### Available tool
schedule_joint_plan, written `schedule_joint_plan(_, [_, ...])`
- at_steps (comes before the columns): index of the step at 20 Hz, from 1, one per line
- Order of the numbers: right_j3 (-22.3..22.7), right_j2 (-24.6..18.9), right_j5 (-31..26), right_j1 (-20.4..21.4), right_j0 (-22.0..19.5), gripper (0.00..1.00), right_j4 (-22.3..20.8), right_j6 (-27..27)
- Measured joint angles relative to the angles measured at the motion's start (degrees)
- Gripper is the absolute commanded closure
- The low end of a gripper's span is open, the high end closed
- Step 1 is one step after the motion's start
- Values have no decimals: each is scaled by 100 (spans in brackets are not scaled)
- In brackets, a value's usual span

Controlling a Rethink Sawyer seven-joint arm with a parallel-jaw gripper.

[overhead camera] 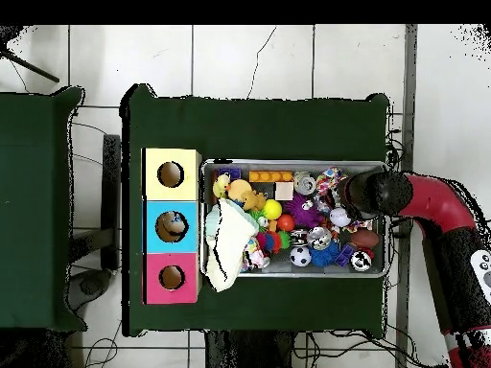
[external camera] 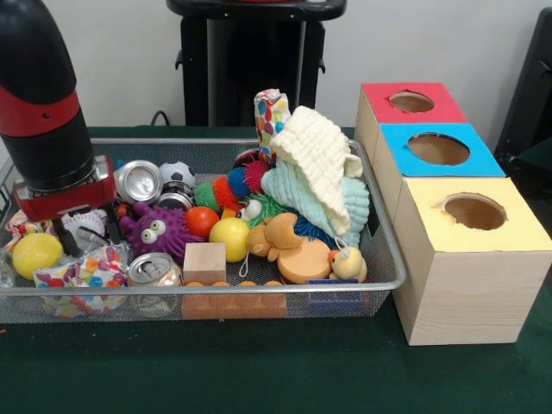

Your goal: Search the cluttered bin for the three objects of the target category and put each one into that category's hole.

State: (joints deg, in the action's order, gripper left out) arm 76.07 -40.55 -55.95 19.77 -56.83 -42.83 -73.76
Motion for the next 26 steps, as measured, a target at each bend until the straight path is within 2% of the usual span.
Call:
schedule_joint_plan(10, [-90,-1,-5,-57,21,0,59,0])
schedule_joint_plan(11, [-129,-1,4,-76,24,100,83,0])
schedule_joint_plan(18, [-185,-12,70,-149,-31,100,184,0])
schedule_joint_plan(19, [-184,-34,86,-172,-65,0,253,0])
schedule_joint_plan(26, [-145,-54,88,-197,-71,0,427,0])
